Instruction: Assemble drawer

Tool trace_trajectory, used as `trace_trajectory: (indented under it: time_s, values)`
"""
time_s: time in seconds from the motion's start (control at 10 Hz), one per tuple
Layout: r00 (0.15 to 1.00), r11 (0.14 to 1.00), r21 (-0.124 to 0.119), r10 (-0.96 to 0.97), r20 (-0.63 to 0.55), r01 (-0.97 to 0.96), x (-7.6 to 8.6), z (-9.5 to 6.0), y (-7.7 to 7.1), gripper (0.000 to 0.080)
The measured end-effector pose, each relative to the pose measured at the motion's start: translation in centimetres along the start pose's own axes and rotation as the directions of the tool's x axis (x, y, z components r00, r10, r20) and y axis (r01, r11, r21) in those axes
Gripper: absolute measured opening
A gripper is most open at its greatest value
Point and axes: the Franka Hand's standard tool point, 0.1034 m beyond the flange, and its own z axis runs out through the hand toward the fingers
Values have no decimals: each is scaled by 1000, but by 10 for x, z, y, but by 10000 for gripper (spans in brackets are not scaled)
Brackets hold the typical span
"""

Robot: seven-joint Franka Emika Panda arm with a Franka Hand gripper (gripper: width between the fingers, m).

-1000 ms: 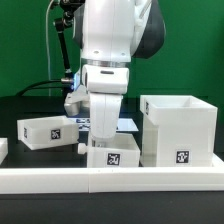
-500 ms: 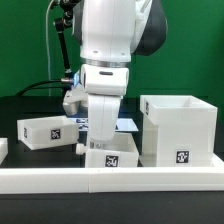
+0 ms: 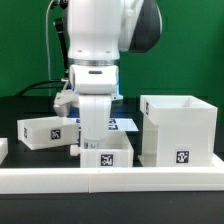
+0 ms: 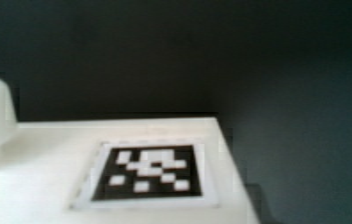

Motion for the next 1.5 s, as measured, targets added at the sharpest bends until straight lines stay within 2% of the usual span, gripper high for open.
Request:
trace_trajectory:
  time_s: [0.4, 0.9, 1.2, 1.5]
  values:
    - [1000, 1000, -4, -25, -3, 25, 14, 3, 6, 41]
    - [1000, 1000, -5, -31, -2, 31, 15, 5, 7, 41]
    - [999, 999, -10, -51, -1, 51, 24, 5, 9, 41]
    - [999, 999, -4, -39, -3, 39, 29, 6, 8, 41]
